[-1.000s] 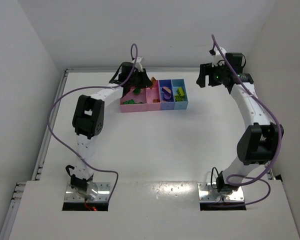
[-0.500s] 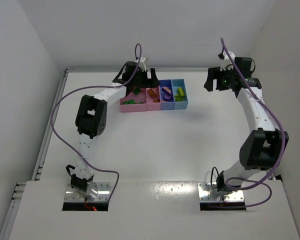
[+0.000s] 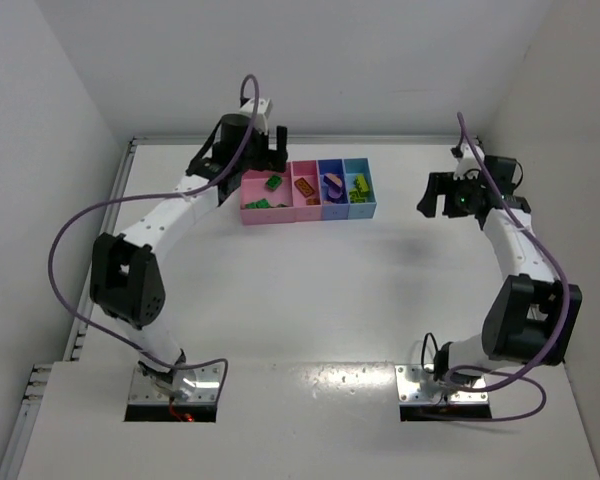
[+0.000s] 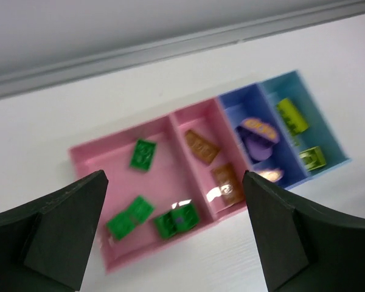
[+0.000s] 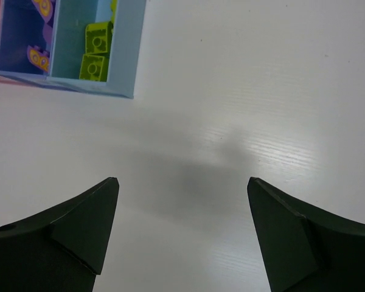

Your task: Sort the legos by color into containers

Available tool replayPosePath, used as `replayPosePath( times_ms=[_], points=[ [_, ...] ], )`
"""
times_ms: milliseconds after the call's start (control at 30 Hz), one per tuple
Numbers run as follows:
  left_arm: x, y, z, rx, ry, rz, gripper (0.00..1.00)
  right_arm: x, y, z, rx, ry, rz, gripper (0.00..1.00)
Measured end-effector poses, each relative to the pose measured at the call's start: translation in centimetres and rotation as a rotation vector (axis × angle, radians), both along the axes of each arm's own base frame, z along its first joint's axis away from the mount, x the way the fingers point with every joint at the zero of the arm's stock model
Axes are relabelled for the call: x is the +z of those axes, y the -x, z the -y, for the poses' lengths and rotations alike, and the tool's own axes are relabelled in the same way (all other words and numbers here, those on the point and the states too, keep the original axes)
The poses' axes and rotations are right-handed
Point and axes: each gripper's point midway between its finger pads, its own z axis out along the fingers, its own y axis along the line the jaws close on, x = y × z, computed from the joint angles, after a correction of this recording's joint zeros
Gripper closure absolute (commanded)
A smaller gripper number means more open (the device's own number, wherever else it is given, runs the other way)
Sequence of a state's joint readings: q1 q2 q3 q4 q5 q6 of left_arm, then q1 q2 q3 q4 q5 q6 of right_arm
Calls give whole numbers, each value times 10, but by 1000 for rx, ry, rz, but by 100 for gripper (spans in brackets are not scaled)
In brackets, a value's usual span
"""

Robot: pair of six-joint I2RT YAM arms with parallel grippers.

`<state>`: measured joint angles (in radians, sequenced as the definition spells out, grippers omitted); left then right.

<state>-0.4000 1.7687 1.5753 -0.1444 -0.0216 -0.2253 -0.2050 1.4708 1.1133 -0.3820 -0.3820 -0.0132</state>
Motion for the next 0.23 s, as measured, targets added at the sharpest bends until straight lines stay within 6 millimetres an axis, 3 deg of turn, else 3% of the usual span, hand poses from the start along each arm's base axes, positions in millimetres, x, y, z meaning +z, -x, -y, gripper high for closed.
replayPosePath(
  times_ms=[100, 233],
  points=[
    [-24, 21, -33, 91, -63, -44, 0, -18, 12, 0, -3, -16, -19, 13],
    [-91, 47, -72, 174, -162, -188, 0, -32, 20, 0, -4, -30, -39, 11]
  ],
)
